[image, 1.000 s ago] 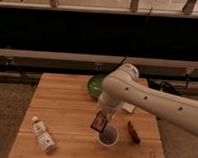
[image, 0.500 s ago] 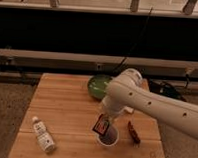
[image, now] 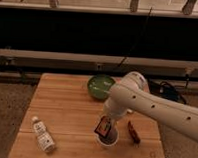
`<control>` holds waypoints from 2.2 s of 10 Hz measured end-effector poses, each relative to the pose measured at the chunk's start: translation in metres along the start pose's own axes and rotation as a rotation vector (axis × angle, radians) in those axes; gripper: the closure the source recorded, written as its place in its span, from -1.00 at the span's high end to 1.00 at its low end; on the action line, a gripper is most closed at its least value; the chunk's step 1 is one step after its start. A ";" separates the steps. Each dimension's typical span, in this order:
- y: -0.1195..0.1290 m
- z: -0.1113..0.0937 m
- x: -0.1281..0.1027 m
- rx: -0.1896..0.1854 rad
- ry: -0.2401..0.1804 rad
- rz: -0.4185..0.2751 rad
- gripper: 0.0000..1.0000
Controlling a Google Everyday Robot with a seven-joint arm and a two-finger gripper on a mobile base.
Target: Place the eraser in the ceramic cup
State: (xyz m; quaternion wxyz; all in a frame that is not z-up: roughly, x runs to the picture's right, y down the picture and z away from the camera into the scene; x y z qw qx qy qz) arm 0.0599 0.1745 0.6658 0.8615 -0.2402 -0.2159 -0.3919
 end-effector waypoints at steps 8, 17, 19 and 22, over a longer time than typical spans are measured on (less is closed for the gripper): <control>0.018 0.007 0.000 0.006 0.004 0.014 -0.35; 0.031 0.012 0.001 0.019 0.006 0.030 0.43; 0.033 0.014 0.002 0.022 0.007 0.032 0.43; 0.036 0.015 0.004 0.030 0.011 0.036 0.43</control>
